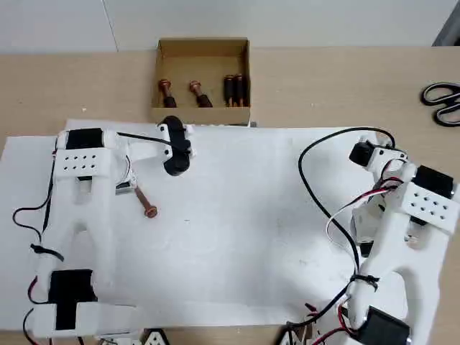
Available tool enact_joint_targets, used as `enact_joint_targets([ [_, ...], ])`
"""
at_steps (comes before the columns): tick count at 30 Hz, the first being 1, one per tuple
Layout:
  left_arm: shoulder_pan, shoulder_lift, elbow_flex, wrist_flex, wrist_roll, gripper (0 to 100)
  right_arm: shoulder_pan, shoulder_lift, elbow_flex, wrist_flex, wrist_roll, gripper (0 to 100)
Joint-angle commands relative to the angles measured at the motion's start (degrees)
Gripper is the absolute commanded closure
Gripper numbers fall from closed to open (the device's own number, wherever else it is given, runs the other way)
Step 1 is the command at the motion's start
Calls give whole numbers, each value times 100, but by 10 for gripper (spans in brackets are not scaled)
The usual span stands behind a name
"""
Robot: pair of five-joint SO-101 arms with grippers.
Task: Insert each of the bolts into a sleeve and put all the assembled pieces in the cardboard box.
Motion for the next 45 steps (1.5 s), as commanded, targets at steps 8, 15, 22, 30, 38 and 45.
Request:
enact_joint_targets([
  [8, -26, -44, 453, -97, -2382, 874, 40, -215, -35, 4, -9, 988],
  [15, 18, -44, 444, 53, -3279, 874, 40, -215, -26, 22, -18, 988],
  [22, 141, -26, 620, -26, -3490, 874, 48, -215, 114, -4, -44, 988],
  [30, 149, -35, 1244, -914, -2910, 874, 40, -224, 97, 22, -44, 988],
  [38, 141, -26, 1552, -905, -2804, 874, 40, -699, 123, 31, -18, 988],
  [45, 387, -35, 1807, -905, -2681, 889, 31, -804, 123, 215, -18, 988],
])
